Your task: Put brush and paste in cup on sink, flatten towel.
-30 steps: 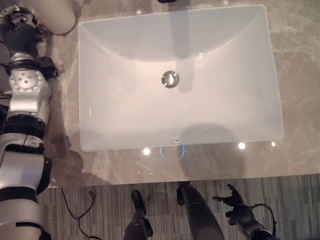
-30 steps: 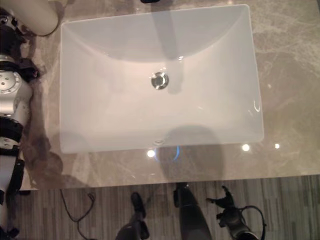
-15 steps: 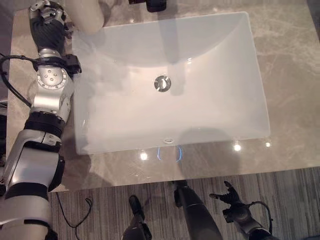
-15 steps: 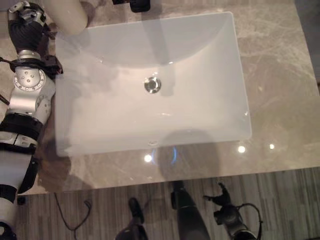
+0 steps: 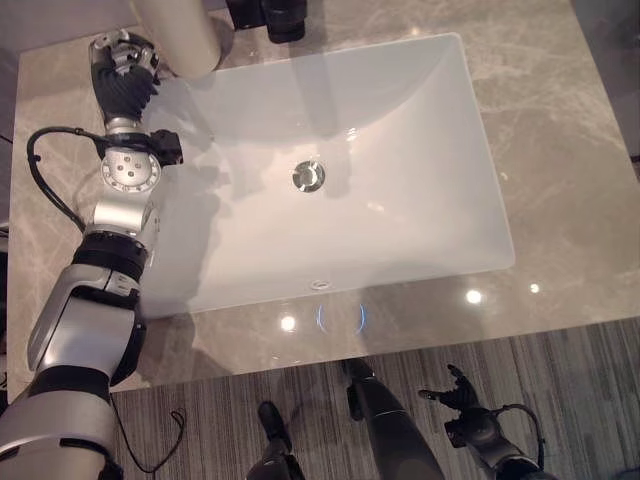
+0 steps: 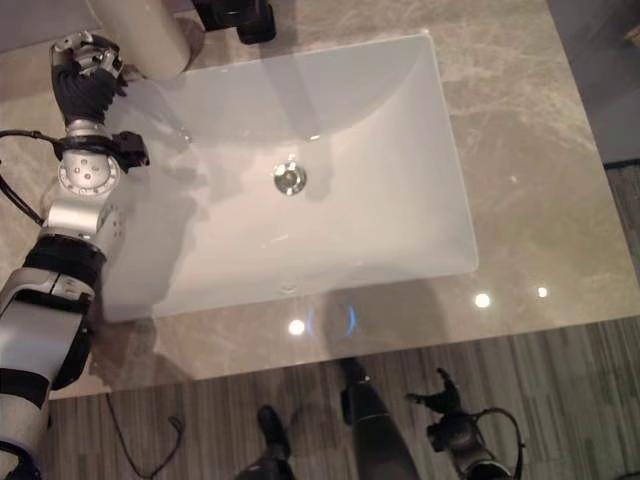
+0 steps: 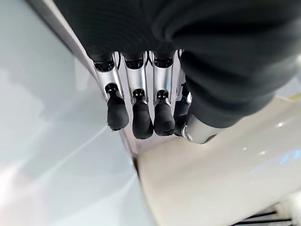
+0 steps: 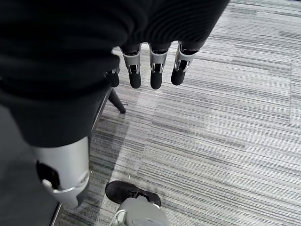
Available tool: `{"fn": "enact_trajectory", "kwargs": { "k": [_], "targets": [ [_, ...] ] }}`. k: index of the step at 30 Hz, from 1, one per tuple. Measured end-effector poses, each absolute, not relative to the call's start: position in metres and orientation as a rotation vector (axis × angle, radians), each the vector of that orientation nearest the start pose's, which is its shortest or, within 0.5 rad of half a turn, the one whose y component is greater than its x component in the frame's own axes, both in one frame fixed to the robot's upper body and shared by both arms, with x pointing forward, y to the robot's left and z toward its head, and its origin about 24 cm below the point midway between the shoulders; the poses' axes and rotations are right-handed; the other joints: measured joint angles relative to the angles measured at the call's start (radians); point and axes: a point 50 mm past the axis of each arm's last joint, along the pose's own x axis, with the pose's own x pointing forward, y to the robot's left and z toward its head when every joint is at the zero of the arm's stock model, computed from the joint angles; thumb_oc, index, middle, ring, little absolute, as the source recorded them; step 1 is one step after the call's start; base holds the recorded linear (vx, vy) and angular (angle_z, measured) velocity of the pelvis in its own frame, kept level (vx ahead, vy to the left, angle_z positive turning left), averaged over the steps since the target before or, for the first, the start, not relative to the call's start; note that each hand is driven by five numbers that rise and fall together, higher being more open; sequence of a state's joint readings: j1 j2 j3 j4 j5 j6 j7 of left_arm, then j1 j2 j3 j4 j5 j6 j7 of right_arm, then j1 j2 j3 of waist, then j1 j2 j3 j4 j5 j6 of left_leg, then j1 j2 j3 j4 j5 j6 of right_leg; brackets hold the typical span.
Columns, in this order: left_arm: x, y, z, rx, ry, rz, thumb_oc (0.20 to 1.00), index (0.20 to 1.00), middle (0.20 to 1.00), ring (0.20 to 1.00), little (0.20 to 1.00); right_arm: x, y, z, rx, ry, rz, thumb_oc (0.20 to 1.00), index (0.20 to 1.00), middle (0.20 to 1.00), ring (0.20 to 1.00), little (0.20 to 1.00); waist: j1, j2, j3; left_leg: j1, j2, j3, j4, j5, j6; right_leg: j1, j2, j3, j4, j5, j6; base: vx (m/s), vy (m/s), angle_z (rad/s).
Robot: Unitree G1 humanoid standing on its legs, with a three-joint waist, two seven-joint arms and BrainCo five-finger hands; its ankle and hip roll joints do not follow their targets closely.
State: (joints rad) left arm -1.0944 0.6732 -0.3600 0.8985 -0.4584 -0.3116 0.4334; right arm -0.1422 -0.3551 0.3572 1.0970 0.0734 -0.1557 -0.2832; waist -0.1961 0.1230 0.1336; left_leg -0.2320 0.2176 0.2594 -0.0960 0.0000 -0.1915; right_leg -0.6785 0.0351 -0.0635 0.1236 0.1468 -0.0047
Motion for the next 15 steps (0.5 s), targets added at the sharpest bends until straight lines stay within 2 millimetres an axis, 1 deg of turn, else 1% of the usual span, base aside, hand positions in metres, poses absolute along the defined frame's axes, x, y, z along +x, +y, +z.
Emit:
{"fn": "enact_trajectory", "kwargs": {
  "k": [2, 3, 4, 5, 6, 8, 10, 12, 13, 14, 15],
  "targets": [
    [0.392, 0.253, 0.256, 0.233, -0.500, 0.468, 0.200, 0.200, 0.200, 0.200, 0.200, 0.178, -0.253, -0.118, -0.577, 0.797, -0.149, 1.000, 1.000, 1.000, 1.000, 1.000, 0.008, 0.000, 0.000, 0.018, 0.001, -0.002, -0.002, 0.003, 0.000, 0.026, -0.002, -0.005, -0.007, 0.000, 0.000, -0.03, 0.018, 0.10],
    [0.391, 0.256, 0.250, 0.236, -0.479, 0.480, 0.200, 0.200, 0.200, 0.200, 0.200, 0.176, -0.254, -0.118, -0.580, 0.804, -0.151, 1.000, 1.000, 1.000, 1.000, 1.000, 0.008, 0.000, 0.000, 0.025, 0.001, -0.003, -0.002, 0.003, 0.000, 0.035, -0.002, -0.005, -0.009, 0.000, 0.000, -0.02, 0.022, 0.09],
    [0.390, 0.259, 0.245, 0.230, -0.461, 0.499, 0.366, 0.366, 0.366, 0.366, 0.366, 0.174, -0.256, -0.120, -0.587, 0.819, -0.154, 1.000, 1.000, 1.000, 1.000, 1.000, 0.017, 0.001, 0.000, 0.033, 0.001, -0.005, -0.002, 0.003, 0.000, 0.049, -0.004, -0.008, -0.016, 0.001, 0.000, -0.04, 0.018, 0.09],
    [0.389, 0.263, 0.242, 0.220, -0.453, 0.514, 0.711, 0.711, 0.711, 0.711, 0.711, 0.173, -0.257, -0.121, -0.594, 0.830, -0.154, 1.000, 1.000, 1.000, 1.000, 1.000, 0.020, 0.001, -0.001, 0.036, 0.001, -0.006, -0.003, 0.003, 0.000, 0.055, -0.006, -0.012, -0.020, 0.003, 0.003, -0.03, 0.021, 0.11],
    [0.388, 0.267, 0.239, 0.208, -0.447, 0.535, 1.000, 1.000, 1.000, 1.000, 1.000, 0.172, -0.258, -0.121, -0.599, 0.840, -0.158, 1.000, 1.000, 1.000, 1.000, 1.000, 0.023, 0.001, 0.000, 0.038, 0.001, -0.008, -0.003, 0.003, 0.000, 0.062, -0.009, -0.018, -0.023, 0.004, 0.002, -0.03, 0.020, 0.13],
    [0.385, 0.274, 0.231, 0.190, -0.428, 0.571, 1.000, 1.000, 1.000, 1.000, 1.000, 0.169, -0.261, -0.122, -0.606, 0.861, -0.163, 1.000, 1.000, 1.000, 1.000, 1.000, 0.022, 0.003, -0.002, 0.042, 0.001, -0.011, -0.003, 0.003, 0.000, 0.074, -0.014, -0.029, -0.027, 0.004, 0.000, -0.02, 0.046, 0.18],
    [0.379, 0.286, 0.217, 0.180, -0.395, 0.612, 1.000, 1.000, 1.000, 1.000, 1.000, 0.168, -0.264, -0.123, -0.616, 0.881, -0.169, 1.000, 1.000, 1.000, 1.000, 1.000, 0.038, 0.003, -0.003, 0.064, -0.002, -0.031, -0.003, 0.002, -0.001, 0.118, -0.020, -0.035, -0.059, 0.019, 0.001, -0.02, 0.052, 0.14],
    [0.370, 0.290, 0.211, 0.164, -0.413, 0.629, 1.000, 1.000, 1.000, 1.000, 1.000, 0.165, -0.265, -0.124, -0.620, 0.897, -0.170, 1.000, 1.000, 1.000, 1.000, 1.000, 0.051, 0.004, -0.003, 0.091, -0.002, -0.036, -0.003, 0.002, 0.000, 0.161, -0.025, -0.052, -0.079, 0.024, 0.002, -0.01, 0.069, 0.16],
    [0.364, 0.292, 0.211, 0.162, -0.440, 0.629, 1.000, 1.000, 1.000, 1.000, 1.000, 0.166, -0.266, -0.123, -0.619, 0.898, -0.171, 1.000, 1.000, 1.000, 1.000, 1.000, 0.053, 0.004, -0.004, 0.098, -0.002, -0.041, -0.003, 0.000, 0.002, 0.177, -0.027, -0.056, -0.086, 0.025, 0.004, -0.01, 0.087, 0.18],
    [0.353, 0.294, 0.212, 0.162, -0.484, 0.625, 1.000, 1.000, 1.000, 1.000, 1.000, 0.166, -0.267, -0.123, -0.617, 0.899, -0.174, 1.000, 1.000, 1.000, 1.000, 1.000, 0.052, 0.005, -0.004, 0.109, -0.003, -0.045, -0.003, -0.001, 0.003, 0.194, -0.027, -0.057, -0.097, 0.027, 0.006, -0.01, 0.076, 0.13],
    [0.332, 0.301, 0.207, 0.204, -0.539, 0.629, 1.000, 1.000, 1.000, 1.000, 1.000, 0.165, -0.269, -0.123, -0.609, 0.904, -0.176, 1.000, 1.000, 1.000, 1.000, 1.000, 0.064, 0.006, -0.010, 0.131, -0.005, -0.053, -0.004, -0.001, 0.003, 0.225, -0.032, -0.064, -0.104, 0.029, 0.007, 0.00, 0.139, 0.04]
  ]
}}
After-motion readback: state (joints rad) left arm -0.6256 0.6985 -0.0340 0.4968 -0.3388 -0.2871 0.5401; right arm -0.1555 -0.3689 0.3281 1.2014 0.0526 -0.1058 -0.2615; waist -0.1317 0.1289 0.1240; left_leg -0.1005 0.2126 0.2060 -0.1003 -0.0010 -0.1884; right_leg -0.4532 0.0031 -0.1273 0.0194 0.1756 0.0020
